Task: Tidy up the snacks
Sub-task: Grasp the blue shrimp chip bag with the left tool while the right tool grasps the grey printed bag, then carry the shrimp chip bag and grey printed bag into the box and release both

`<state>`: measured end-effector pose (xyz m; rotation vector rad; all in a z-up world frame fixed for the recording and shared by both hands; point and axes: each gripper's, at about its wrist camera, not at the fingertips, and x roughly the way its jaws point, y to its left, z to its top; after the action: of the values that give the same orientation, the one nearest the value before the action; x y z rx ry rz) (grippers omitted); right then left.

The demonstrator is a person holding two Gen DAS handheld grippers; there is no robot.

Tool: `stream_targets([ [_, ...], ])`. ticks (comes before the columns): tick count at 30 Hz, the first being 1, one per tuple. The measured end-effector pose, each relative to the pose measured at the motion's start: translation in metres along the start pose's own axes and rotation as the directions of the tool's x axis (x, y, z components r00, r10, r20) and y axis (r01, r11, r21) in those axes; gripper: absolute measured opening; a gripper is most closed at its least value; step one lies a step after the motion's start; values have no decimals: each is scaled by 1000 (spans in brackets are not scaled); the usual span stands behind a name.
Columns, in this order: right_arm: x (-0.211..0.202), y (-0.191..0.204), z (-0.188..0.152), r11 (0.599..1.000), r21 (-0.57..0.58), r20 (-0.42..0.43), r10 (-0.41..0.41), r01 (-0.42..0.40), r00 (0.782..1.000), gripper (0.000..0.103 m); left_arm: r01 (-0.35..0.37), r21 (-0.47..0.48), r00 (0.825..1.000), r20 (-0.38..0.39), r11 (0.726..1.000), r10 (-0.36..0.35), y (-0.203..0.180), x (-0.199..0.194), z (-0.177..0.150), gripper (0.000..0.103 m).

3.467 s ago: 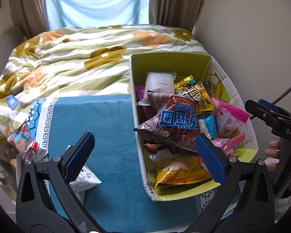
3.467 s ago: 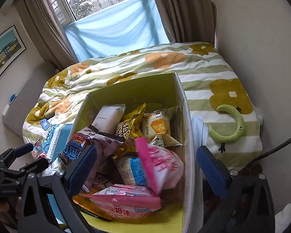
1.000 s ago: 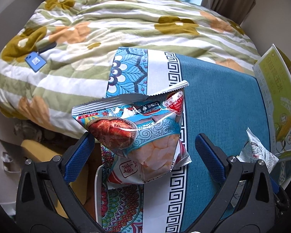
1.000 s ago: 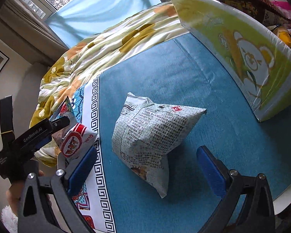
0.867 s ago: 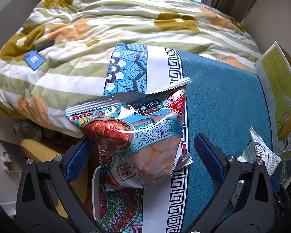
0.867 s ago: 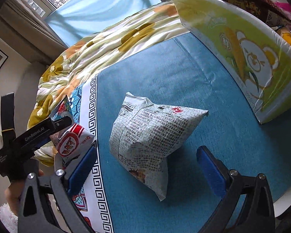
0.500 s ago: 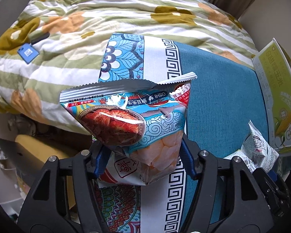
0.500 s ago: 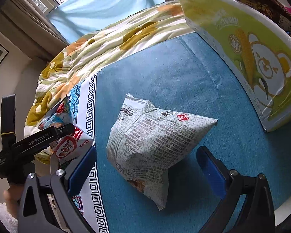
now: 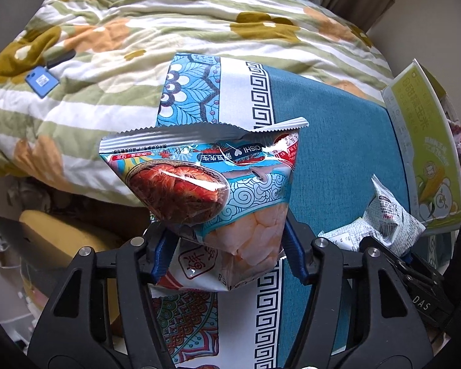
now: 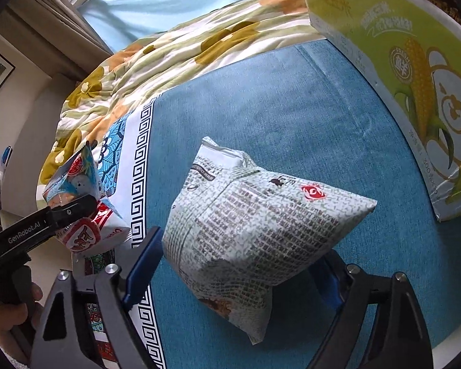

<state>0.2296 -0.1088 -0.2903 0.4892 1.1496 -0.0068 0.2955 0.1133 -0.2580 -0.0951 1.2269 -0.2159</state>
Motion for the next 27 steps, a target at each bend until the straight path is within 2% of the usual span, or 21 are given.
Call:
stream_targets([
  [4,3,2,2,1000,-10,-15,14,-14,1000,76,5,5,1000,-3,1000,-5,0,-4,-6,57],
  [5,3,3,2,1000,-19,-18,13,-13,1000,69,6,4,1000,1,1000,-6,0,-5,-7,57],
  [8,0,7,2,998,-48,-23,29,-30,999,58,-4,12,1000,16,1000,4,-3,-13,-7,57],
  [17,-38,29,9,992,-127,58,31,-24,998,55,6,58,993,118,998,-13,-16,-75,5,57],
  [27,-119,42,30,981,-193,171,60,-27,984,55,47,128,964,252,991,-79,-64,-143,26,57],
])
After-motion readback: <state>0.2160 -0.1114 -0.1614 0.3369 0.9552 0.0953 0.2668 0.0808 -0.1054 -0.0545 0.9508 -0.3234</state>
